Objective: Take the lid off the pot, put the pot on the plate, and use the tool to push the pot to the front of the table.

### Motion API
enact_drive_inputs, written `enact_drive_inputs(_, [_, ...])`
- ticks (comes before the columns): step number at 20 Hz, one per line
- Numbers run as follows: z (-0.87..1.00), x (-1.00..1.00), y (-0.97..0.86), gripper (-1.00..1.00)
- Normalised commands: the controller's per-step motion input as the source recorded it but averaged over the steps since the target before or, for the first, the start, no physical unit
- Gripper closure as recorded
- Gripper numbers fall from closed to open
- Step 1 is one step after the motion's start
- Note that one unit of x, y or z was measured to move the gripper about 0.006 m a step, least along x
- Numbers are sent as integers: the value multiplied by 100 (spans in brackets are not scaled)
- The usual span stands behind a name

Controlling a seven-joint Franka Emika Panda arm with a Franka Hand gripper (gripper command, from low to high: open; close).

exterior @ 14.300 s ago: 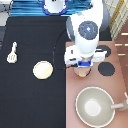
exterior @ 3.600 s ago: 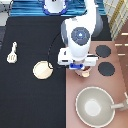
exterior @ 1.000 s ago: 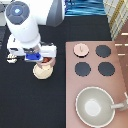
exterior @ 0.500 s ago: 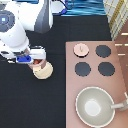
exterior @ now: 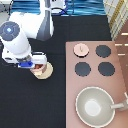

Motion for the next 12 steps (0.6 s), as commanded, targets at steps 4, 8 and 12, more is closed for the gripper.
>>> enact_drive_inputs(4, [-46, -14, -2, 100])
enact_drive_inputs(8, [-36, -6, -7, 100])
enact_drive_inputs(12, [-19, 19, -22, 100])
